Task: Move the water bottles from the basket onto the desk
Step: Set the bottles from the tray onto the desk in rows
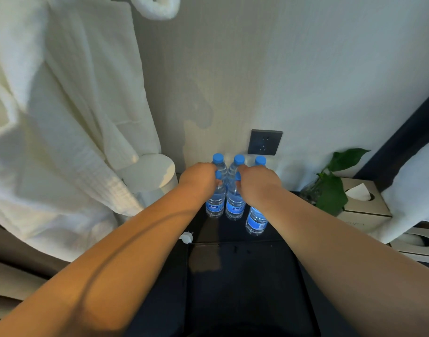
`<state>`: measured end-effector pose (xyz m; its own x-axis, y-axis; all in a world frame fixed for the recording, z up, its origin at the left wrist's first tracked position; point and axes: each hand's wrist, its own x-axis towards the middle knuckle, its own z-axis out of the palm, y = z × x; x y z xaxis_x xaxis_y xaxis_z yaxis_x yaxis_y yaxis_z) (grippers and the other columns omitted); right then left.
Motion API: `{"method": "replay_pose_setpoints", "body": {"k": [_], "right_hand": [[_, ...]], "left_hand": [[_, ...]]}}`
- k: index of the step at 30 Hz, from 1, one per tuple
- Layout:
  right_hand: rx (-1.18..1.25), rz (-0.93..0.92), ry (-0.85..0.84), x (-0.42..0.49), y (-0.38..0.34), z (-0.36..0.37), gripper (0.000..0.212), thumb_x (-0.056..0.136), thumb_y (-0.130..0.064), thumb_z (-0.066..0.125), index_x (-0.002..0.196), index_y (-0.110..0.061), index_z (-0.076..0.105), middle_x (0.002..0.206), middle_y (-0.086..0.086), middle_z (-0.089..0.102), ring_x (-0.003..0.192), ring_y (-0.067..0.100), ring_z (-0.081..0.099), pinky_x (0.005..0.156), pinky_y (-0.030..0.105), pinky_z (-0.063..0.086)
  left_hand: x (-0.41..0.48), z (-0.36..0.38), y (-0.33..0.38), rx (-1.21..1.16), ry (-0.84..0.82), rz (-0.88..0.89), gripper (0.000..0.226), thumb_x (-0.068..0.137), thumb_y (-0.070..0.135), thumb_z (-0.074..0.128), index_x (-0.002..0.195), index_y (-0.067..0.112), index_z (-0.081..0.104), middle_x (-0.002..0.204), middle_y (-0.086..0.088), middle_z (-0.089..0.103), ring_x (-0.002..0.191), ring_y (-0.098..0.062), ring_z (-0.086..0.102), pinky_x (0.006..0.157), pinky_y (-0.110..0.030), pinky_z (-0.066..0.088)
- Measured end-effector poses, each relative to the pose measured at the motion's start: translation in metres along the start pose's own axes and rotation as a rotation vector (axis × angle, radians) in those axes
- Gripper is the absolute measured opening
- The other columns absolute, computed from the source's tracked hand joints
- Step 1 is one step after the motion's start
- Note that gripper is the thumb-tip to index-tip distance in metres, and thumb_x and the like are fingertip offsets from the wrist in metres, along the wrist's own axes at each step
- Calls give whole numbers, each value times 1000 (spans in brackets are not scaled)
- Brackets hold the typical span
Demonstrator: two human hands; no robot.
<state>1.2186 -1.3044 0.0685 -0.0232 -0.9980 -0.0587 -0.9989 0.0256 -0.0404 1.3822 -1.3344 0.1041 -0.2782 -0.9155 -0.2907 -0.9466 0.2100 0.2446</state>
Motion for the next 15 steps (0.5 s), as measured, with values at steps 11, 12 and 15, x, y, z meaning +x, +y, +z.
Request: {"method": "replay_pose_setpoints", "body": {"k": [11, 12, 15], "right_hand": [[-17, 59, 48, 4, 1, 4, 42, 101, -55, 53, 122, -19, 58, 76, -3, 42, 84, 21, 46, 69, 36, 40], [12, 38, 59, 2, 2, 5, 42, 101, -52, 53, 127, -19, 56, 81, -2, 46, 84, 22, 46, 67, 37, 41], [62, -26, 47, -2, 6, 7, 41, 102, -38, 54, 138, -19, 50, 89, 0, 52, 85, 24, 48, 65, 36, 43]], "left_hand": [[-2, 9, -6, -37, 71, 15, 31, 102, 33, 60, 126, 13, 65, 118, -12, 68, 106, -29, 65, 89, -39, 53], [-2, 10, -7, -39, 79, 14, 32, 102, 34, 60, 126, 14, 65, 118, -11, 69, 106, -29, 65, 89, -39, 53], [-3, 11, -8, -47, 88, 14, 31, 102, 35, 61, 125, 16, 65, 116, -10, 69, 104, -28, 65, 89, -40, 53]]}}
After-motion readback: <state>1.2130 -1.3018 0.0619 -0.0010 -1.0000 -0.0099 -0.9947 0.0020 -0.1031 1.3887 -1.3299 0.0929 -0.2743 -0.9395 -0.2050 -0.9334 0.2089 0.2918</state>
